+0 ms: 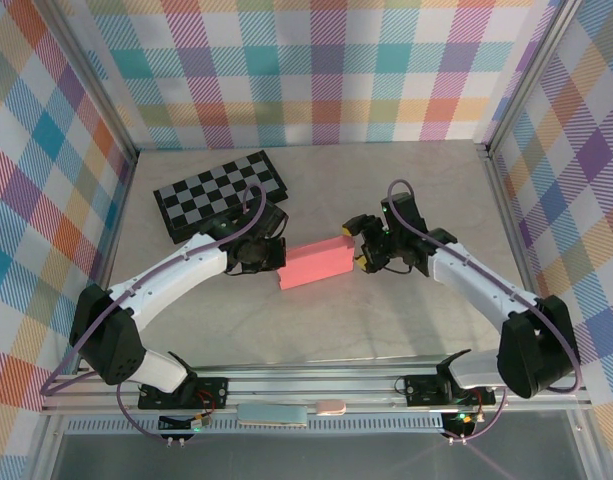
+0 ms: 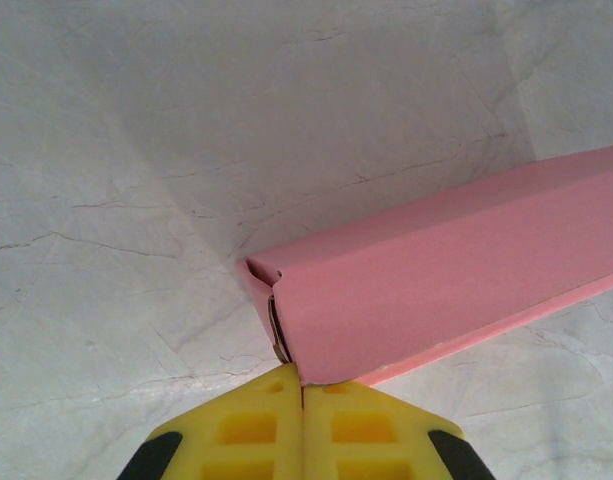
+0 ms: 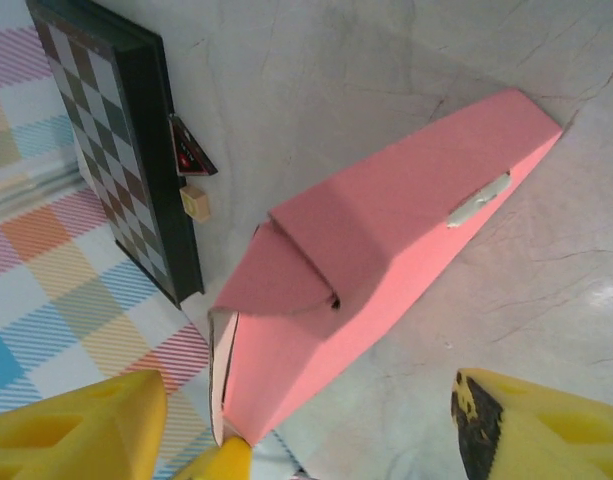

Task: Fold the paper box

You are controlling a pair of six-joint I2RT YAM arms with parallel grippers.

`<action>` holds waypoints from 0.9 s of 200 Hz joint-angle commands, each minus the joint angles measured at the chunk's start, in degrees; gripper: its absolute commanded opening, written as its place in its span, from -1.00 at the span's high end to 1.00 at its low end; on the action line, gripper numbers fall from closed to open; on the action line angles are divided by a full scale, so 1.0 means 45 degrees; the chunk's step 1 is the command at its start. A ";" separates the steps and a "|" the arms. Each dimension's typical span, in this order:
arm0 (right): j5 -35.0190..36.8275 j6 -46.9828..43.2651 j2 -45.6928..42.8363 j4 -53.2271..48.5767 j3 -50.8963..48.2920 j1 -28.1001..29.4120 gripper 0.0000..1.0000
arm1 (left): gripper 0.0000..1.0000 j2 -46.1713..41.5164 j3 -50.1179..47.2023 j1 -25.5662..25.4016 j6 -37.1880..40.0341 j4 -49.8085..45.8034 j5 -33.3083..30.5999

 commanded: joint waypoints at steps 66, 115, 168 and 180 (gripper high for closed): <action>-0.0780 0.0883 0.0366 0.2158 -0.1080 -0.0825 0.11 | 1.00 0.0696 -0.0229 -0.0189 0.0151 -0.1206 0.0371; -0.0588 0.0715 0.0454 0.2015 -0.1315 -0.0823 0.30 | 0.79 0.0402 0.0002 -0.0187 -0.0165 -0.1261 0.0493; -0.0410 0.0653 0.0687 0.1958 -0.1441 -0.0830 0.42 | 0.20 -0.1099 0.0529 0.0144 -0.2525 -0.0603 0.2029; -0.0390 0.0653 0.0757 0.1908 -0.1402 -0.0831 0.44 | 0.15 -0.1504 0.0185 0.0401 -0.3557 0.0132 0.2705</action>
